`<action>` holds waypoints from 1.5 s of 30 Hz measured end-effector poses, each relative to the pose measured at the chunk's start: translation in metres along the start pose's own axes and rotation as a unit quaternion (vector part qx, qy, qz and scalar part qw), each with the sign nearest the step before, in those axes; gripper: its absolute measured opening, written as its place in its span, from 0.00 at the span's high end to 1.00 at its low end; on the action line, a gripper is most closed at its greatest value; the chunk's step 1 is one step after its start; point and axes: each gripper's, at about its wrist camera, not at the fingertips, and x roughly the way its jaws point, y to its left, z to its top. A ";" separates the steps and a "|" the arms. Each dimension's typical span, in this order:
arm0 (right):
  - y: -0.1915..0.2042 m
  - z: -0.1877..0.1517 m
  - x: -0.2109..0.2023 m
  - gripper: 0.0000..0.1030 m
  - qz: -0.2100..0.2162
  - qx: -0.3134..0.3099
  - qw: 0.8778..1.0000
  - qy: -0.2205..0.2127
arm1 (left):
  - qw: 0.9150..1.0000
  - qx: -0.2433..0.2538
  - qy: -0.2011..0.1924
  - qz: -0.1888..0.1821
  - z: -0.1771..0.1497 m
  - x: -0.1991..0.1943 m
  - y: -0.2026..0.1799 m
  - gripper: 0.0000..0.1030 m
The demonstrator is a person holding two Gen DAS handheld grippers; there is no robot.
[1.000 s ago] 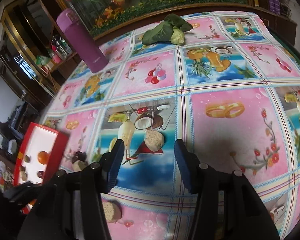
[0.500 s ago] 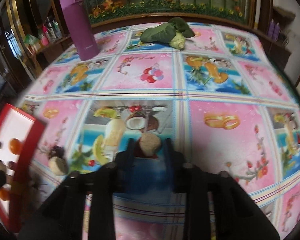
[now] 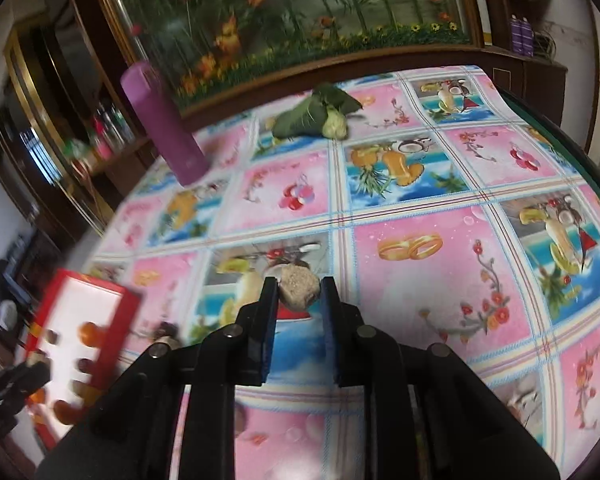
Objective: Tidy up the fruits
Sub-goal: 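Grasp a beige chunk with the right tool while the left tool grasps another beige chunk, then carry the beige chunk into the tray with the right tool while the left tool releases its chunk there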
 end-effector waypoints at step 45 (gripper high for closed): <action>0.265 -0.061 0.087 0.77 0.165 -0.189 0.956 0.154 | 0.989 -0.021 0.073 0.125 0.053 0.047 0.175 0.76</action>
